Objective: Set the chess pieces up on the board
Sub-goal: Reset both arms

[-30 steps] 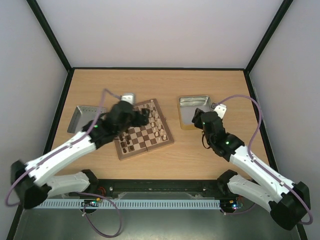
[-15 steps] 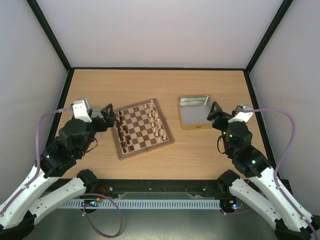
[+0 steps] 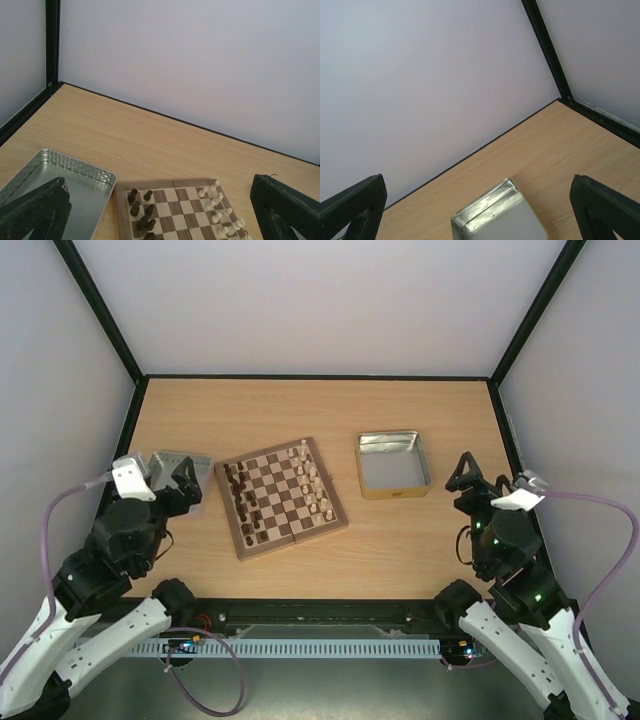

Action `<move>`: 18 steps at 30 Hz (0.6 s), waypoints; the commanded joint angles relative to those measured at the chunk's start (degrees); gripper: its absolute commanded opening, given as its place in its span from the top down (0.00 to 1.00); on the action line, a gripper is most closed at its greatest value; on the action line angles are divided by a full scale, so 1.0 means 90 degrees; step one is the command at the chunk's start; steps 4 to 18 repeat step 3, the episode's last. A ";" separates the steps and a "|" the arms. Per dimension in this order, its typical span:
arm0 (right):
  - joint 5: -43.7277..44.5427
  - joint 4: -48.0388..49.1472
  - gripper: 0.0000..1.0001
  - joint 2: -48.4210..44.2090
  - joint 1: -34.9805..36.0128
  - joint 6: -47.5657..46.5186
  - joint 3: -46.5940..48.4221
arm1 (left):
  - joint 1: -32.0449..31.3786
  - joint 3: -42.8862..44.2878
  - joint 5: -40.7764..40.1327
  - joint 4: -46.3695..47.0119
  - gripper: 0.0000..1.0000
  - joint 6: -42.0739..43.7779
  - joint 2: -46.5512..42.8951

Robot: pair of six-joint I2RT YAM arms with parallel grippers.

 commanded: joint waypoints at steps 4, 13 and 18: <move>0.0304 -0.0212 0.02 -0.0116 -0.0022 0.0183 -0.0168 | 0.0027 0.0166 -0.0182 -0.0244 0.01 0.0062 -0.0168; 0.0304 -0.0212 0.02 -0.0116 -0.0022 0.0183 -0.0168 | 0.0027 0.0166 -0.0182 -0.0244 0.01 0.0062 -0.0168; 0.0304 -0.0212 0.02 -0.0116 -0.0022 0.0183 -0.0168 | 0.0027 0.0166 -0.0182 -0.0244 0.01 0.0062 -0.0168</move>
